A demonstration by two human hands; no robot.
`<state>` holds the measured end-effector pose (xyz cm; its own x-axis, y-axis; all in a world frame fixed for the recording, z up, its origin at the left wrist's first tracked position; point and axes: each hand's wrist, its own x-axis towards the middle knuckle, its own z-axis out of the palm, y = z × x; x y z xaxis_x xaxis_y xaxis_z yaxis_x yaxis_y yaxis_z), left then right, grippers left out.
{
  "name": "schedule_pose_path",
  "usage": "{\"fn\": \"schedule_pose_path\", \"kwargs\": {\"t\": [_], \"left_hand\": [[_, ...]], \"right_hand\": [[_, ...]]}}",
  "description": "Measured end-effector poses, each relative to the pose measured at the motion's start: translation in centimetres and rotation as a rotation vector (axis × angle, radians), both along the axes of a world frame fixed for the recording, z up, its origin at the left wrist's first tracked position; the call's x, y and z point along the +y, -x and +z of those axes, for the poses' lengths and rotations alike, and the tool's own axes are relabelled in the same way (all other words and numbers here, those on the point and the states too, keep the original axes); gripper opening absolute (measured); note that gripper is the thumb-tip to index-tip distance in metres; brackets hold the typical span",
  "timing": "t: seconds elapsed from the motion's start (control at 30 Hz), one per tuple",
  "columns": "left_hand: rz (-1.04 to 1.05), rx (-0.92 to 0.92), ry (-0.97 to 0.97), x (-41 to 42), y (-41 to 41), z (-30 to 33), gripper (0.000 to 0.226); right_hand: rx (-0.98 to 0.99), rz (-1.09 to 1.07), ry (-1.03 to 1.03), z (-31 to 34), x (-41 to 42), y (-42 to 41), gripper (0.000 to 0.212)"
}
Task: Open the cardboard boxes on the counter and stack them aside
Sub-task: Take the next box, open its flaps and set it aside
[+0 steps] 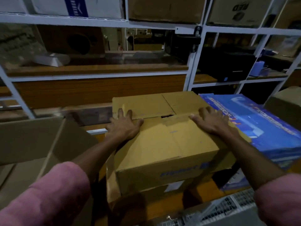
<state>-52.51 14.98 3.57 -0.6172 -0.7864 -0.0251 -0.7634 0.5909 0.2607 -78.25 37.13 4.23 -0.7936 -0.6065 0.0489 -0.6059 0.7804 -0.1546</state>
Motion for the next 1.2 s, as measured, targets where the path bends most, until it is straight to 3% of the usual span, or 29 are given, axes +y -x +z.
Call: {"fn": "schedule_pose_path", "kwargs": {"t": [0.2,0.4,0.5,0.63,0.73,0.87,1.0,1.1,1.2], "left_hand": [[0.028,0.053,-0.038,-2.6,1.0,-0.9,0.093],[0.020,0.205,0.027,-2.2,0.1,0.0,0.094],[-0.007,0.334,0.112,-1.7,-1.4,1.7,0.090],[-0.009,0.618,0.384,-0.8,-3.2,4.9,0.089],[-0.080,0.726,0.486,-0.7,-4.3,5.2,0.093],[-0.124,0.723,0.416,-0.4,-7.1,2.2,0.098],[-0.137,0.705,0.428,0.8,-10.3,-0.3,0.094],[-0.141,0.766,0.506,1.0,-11.4,1.2,0.097],[-0.155,0.810,0.536,0.6,-11.4,4.4,0.107]], "right_hand": [[-0.080,0.073,0.019,0.2,-1.1,5.0,0.103],[-0.067,0.121,0.170,0.7,-1.1,3.1,0.095],[-0.039,0.155,0.339,2.9,-0.5,1.9,0.093],[0.131,0.185,0.676,6.3,-0.2,0.1,0.083],[0.126,0.173,0.818,6.4,-0.3,-1.5,0.078],[-0.011,0.106,0.815,1.9,0.2,-4.5,0.080],[0.025,0.123,0.769,-2.0,1.8,-7.3,0.071],[0.085,0.124,0.832,-0.6,2.5,-7.8,0.074],[0.208,0.199,0.874,2.8,2.4,-7.6,0.091]]}}
